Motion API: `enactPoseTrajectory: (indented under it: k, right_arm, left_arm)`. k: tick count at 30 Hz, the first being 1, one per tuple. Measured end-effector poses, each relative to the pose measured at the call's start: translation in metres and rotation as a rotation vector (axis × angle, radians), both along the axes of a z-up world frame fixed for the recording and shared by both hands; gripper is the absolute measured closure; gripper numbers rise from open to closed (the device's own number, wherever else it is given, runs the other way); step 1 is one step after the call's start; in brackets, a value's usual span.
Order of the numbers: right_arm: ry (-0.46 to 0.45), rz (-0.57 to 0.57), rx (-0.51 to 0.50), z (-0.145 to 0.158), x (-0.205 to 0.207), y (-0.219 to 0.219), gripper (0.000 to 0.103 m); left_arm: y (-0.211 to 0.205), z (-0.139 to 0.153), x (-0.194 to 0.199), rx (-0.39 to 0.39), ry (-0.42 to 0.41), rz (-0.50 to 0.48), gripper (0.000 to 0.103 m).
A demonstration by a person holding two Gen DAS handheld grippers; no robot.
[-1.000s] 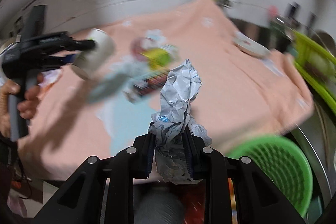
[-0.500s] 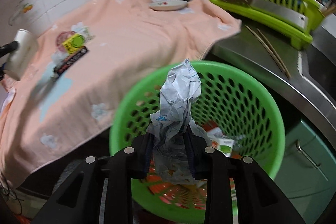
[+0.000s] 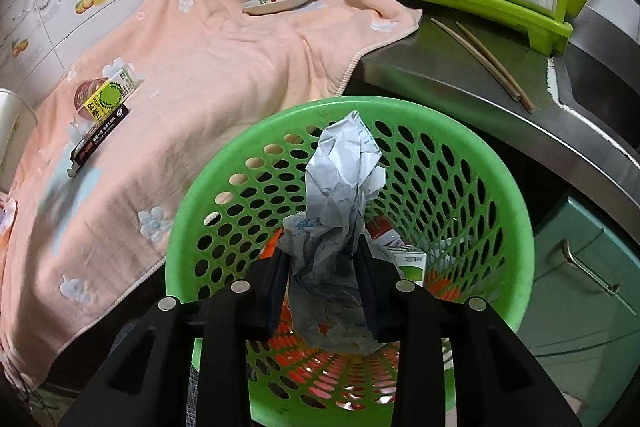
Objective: Collect trash
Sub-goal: 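Carry the foil into the green basket and open the right gripper while the left gripper carries the cup, then lower the white paper cup into the green basket and open the left gripper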
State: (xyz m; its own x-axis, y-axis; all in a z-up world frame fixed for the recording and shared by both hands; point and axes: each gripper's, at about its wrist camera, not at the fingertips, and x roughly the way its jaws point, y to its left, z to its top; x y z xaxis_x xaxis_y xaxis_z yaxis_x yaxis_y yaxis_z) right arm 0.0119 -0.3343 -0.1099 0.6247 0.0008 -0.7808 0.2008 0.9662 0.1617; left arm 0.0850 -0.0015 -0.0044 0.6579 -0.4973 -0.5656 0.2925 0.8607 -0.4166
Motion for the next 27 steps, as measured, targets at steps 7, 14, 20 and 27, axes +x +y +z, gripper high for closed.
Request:
enactPoseTrajectory:
  k: [7, 14, 20, 27]
  right_arm:
    - [-0.029, 0.010, 0.023, 0.005, 0.005, 0.003, 0.047]
    - [-0.053, 0.014, 0.012, 0.015, 0.000, -0.002, 0.036]
    - [-0.078, 0.016, -0.024, 0.023, -0.014, -0.009, 0.027]
    - [-0.120, 0.040, -0.115, 0.032, -0.032, -0.011, 0.020]
  left_arm:
    - [-0.015, -0.003, 0.004, 0.012, 0.012, -0.032, 0.046]
    - [-0.052, -0.012, 0.010, 0.041, 0.033, -0.100, 0.046]
    - [-0.097, -0.029, 0.017, 0.065, 0.072, -0.188, 0.046]
    - [-0.157, -0.045, 0.018, 0.097, 0.093, -0.300, 0.045]
